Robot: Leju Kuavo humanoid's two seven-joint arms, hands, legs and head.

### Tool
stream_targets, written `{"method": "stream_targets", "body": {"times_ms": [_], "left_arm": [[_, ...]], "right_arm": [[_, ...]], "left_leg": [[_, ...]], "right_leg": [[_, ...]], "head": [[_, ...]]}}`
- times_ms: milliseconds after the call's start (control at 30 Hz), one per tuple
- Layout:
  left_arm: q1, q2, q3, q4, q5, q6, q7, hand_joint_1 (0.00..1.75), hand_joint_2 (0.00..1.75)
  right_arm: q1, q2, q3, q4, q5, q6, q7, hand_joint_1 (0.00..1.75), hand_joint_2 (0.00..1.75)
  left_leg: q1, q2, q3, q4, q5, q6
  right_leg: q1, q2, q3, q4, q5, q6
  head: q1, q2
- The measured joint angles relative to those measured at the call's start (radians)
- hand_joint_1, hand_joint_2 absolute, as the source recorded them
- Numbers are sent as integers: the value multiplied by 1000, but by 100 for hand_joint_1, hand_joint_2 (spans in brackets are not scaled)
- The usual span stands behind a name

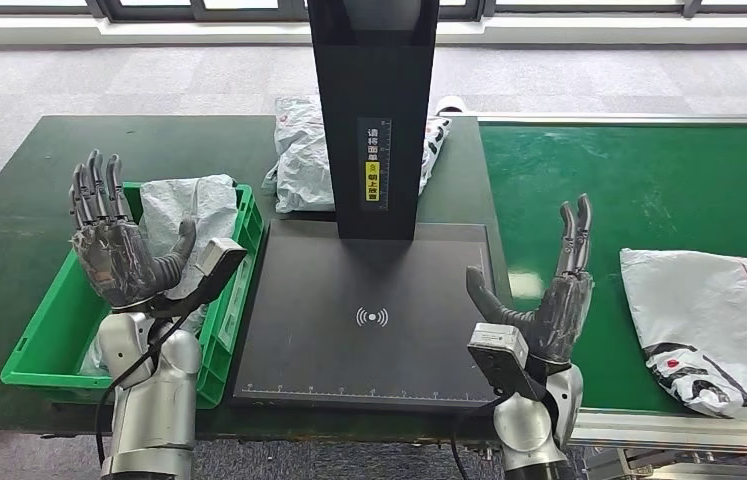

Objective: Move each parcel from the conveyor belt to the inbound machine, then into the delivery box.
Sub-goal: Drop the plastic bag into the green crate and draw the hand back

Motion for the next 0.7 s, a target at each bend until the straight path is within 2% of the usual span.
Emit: {"method": "stream_targets", "body": {"times_ms": [67,133,200,300,333,400,500,600,700], "left_arm": [[0,-2,-13,2,84,-1,-49,0,175],[2,-3,-37,8,268,-22,-147,0,175],[6,-2,-76,13,510,-84,-254,0,175],[23,1,-136,-3,761,-233,-336,0,175],[33,4,-156,-17,833,-295,-349,0,175],[66,15,-205,-68,984,-418,-365,0,175],[142,33,-289,-176,1173,-596,-371,0,175],[206,45,-346,-265,1264,-737,-373,0,175],[239,49,-375,-320,1279,-771,-373,0,175]], "right_arm": [[2,4,-29,-2,34,0,4,0,175],[-2,5,-76,-2,124,-1,35,0,175],[-14,7,-151,-2,249,-1,84,0,175],[-47,7,-285,22,398,-1,151,0,175],[-62,5,-323,43,452,-1,194,0,175],[-90,-12,-387,107,582,0,332,0,175],[-118,-64,-465,208,732,1,533,0,175],[-137,-117,-527,286,787,0,606,0,175],[-146,-148,-566,332,792,0,613,0,175]], "left_leg": [[0,0,0,0,0,0],[0,0,0,0,0,0],[0,-1,-1,0,0,0],[0,-2,-1,0,0,0],[0,-1,-1,0,0,0],[0,-1,0,0,0,0],[-1,-4,-1,1,0,1],[-1,-5,-2,1,-1,2],[-1,-5,-2,1,-2,2]], "right_leg": [[0,0,0,0,0,0],[0,0,0,0,0,0],[0,-1,1,0,0,0],[0,-2,1,0,0,0],[0,-2,1,0,0,0],[-1,-1,1,0,1,1],[-1,-3,2,-1,0,2],[-1,-4,1,-1,-1,2],[-1,-4,1,-1,-1,2]], "head": [[0,0],[0,0],[0,0],[0,0],[0,0],[0,0],[0,0],[0,0],[0,0]]}}
